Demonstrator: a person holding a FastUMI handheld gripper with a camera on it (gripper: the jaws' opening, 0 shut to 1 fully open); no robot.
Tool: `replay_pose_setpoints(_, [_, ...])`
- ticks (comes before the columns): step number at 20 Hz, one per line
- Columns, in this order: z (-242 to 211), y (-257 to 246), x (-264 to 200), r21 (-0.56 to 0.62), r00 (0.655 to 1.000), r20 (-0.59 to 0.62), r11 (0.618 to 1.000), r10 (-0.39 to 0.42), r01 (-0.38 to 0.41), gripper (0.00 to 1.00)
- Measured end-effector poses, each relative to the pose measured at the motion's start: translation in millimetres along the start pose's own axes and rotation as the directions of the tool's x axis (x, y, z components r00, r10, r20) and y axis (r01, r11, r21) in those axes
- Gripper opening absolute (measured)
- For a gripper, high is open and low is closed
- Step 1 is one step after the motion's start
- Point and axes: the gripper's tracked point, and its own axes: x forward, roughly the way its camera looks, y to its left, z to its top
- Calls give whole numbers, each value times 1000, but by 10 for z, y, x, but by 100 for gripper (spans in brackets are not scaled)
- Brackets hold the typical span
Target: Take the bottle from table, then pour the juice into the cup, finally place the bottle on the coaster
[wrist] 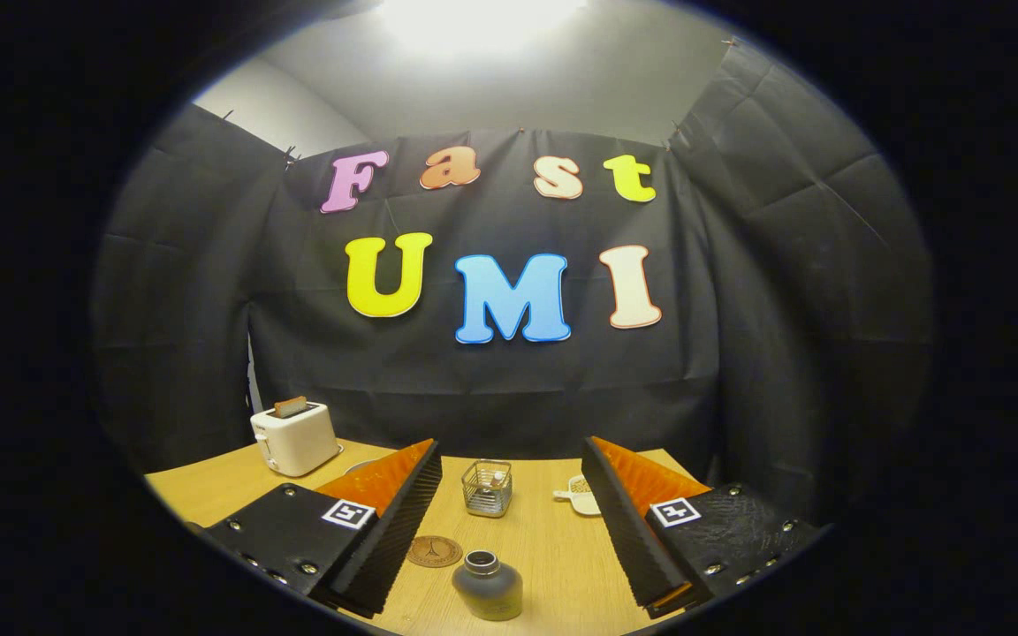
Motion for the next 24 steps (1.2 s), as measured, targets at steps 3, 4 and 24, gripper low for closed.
replay_pose_setpoints(3, [-409,78,19,-14,1000,-28,1000,13,-13,97])
replay_pose_setpoints(4, [-534,103,26,-21,999,-36,1000,17,-18,98])
replay_pose_setpoints(24, [-1955,157,342,4,984,-179,1000,-12,13,98])
